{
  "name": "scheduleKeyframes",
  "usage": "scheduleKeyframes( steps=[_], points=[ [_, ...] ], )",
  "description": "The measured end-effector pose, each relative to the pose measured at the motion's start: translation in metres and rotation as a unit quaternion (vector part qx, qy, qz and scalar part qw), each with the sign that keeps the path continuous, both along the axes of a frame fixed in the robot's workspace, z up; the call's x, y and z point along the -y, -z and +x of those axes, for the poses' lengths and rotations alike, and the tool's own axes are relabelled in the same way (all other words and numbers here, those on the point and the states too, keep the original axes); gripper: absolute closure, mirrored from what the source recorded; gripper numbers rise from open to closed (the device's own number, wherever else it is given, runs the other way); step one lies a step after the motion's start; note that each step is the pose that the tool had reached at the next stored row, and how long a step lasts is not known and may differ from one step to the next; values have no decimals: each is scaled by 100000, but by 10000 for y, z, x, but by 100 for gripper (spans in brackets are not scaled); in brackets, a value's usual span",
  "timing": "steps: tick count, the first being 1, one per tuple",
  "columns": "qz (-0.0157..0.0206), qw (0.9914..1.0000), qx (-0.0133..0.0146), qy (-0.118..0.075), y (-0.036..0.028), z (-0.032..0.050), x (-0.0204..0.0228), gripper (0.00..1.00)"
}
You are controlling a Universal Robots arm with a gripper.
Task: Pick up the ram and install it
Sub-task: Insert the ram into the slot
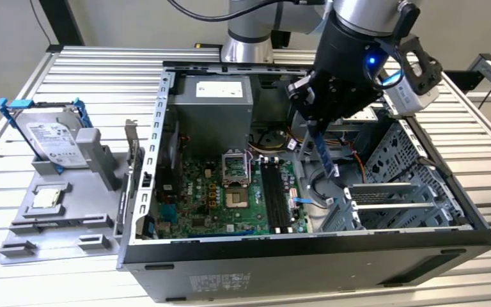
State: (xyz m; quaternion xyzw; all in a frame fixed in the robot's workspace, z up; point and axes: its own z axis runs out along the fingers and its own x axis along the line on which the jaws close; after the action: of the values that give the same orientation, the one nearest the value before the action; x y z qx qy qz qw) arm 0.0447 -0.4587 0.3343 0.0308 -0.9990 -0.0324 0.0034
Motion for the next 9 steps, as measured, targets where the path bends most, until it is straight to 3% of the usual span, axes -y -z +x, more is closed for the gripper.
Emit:
scheduleKeyframes(
  steps=[9],
  points=[
    [9, 99999, 307, 433, 165, -7, 2, 100]
  ],
)
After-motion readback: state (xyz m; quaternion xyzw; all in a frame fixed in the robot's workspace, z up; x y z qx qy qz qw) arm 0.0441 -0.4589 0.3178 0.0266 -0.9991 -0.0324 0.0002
